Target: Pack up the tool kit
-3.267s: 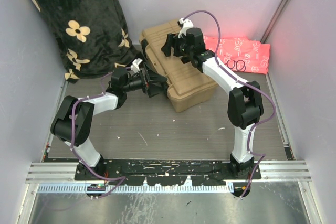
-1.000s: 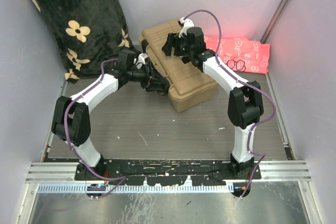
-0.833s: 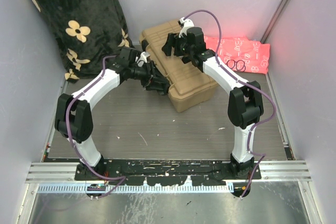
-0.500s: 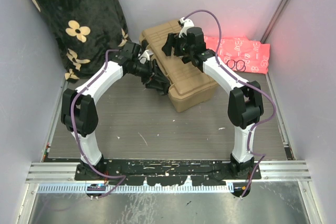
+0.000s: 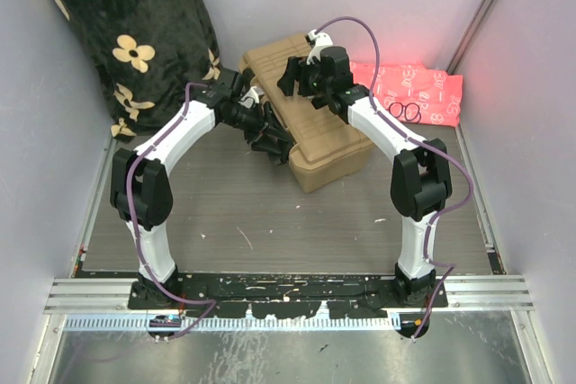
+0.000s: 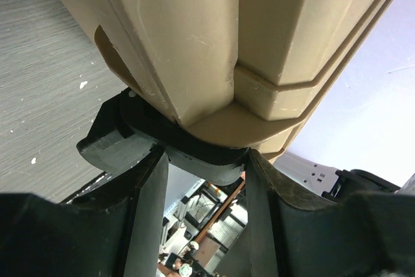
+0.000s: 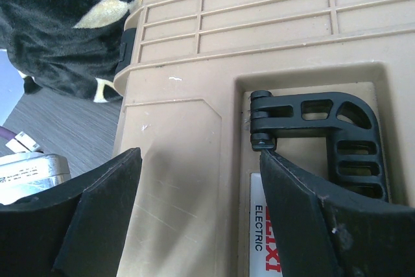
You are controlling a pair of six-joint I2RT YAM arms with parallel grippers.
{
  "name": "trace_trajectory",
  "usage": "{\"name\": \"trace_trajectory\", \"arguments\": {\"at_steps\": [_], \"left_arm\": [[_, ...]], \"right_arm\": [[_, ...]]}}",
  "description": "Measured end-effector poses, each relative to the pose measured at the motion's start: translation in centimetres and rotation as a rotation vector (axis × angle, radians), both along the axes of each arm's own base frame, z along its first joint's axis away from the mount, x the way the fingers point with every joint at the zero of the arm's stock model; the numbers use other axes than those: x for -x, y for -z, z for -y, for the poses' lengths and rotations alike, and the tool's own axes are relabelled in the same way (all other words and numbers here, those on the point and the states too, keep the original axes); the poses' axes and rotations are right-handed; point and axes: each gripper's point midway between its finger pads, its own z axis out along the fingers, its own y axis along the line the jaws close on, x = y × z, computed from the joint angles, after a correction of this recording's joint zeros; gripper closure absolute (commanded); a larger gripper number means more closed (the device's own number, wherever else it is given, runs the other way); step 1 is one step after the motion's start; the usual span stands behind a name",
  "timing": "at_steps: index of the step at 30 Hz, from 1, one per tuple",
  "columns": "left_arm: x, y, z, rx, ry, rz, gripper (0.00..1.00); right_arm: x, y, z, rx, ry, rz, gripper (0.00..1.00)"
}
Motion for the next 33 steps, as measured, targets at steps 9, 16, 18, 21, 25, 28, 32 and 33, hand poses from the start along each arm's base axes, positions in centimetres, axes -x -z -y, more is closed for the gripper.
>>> {"name": "trace_trajectory", "arguments": {"at_steps": [9,16,18,21,25,28,32,33], "left_arm": [[-0.1,0.0,0.3,-0.044,-0.028,-0.017,1.0],[0.1,0.4,0.6,-0.059,-0.011,-0.037,0.64],[0.1,0.4,0.7,-0.056,0.001,-0.039,0.55],[0.2,0.5,0.7,-0.052,0.009,-0.042,0.48],[0.0,1.0,0.5,-0.062,0.022,-0.019,0.35],[0.1,2.0,0.5,-0.077,0.048,-0.014,0.31],[0.1,2.1,0.4,-0.079,0.061,-0.001,0.31],[0.1,2.1,0.4,-0.078,0.063,0.003,0.31]], "right_arm": [[0.0,0.0,0.0,-0.002,0.002,-0.001,0.2],[0.0,0.0,0.0,-0.007,0.005,-0.005,0.2],[0.0,0.0,0.0,-0.009,0.006,-0.006,0.2],[0.0,0.0,0.0,-0.01,0.007,-0.007,0.2],[0.0,0.0,0.0,-0.012,0.008,-0.008,0.2],[-0.1,-0.1,0.2,-0.014,0.01,-0.007,0.2],[-0.2,-0.1,0.3,-0.018,0.009,-0.009,0.2],[-0.2,-0.1,0.3,-0.018,0.009,-0.01,0.2]]}}
